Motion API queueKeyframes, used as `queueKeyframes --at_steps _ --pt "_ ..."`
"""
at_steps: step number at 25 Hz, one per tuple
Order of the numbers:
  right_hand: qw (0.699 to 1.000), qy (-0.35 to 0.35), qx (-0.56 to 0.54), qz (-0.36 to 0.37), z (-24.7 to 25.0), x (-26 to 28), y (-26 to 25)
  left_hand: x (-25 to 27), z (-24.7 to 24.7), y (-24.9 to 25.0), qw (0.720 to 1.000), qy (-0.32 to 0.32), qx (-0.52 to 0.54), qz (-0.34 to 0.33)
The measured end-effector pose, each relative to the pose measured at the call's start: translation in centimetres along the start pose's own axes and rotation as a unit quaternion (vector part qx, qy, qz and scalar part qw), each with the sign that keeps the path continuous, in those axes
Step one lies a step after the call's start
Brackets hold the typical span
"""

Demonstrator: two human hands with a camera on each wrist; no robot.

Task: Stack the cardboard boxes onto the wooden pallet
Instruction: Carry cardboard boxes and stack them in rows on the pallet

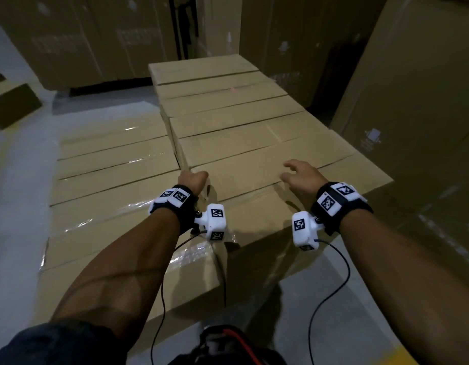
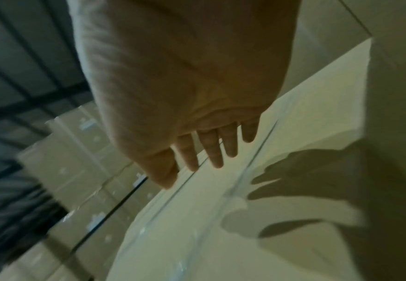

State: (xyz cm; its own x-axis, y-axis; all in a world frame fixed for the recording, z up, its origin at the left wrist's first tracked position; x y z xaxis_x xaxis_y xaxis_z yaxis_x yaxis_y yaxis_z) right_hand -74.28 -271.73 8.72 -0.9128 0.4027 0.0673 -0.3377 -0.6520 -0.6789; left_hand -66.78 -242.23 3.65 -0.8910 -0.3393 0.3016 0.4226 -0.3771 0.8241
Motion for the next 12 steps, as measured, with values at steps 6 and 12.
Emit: queueKeyframes --at_steps 6,12 --pt "0.992 0.089 0.061 -0.061 3.3 -7.6 2.1 -3.4 -2.6 2.0 0.997 -0.005 0.029 0.066" --pt "0.981 0.125 0.099 -0.113 7.3 -16.9 6.3 -5.5 -4.4 3.6 0.993 0.051 0.004 0.107"
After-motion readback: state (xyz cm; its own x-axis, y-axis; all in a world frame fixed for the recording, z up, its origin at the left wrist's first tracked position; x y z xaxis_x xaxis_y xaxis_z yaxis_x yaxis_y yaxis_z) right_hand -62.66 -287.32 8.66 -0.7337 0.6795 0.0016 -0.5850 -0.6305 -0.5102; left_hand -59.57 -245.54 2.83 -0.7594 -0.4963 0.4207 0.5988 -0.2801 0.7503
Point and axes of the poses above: each hand's wrist, its own x-axis away from the middle knuckle, its own z-axis out of the back of the hand, y = z × x, the point moved 7 cm from there along -x, towards the middle knuckle, and after that the axes turned 13 degrees about y, right-handed, at the moved point
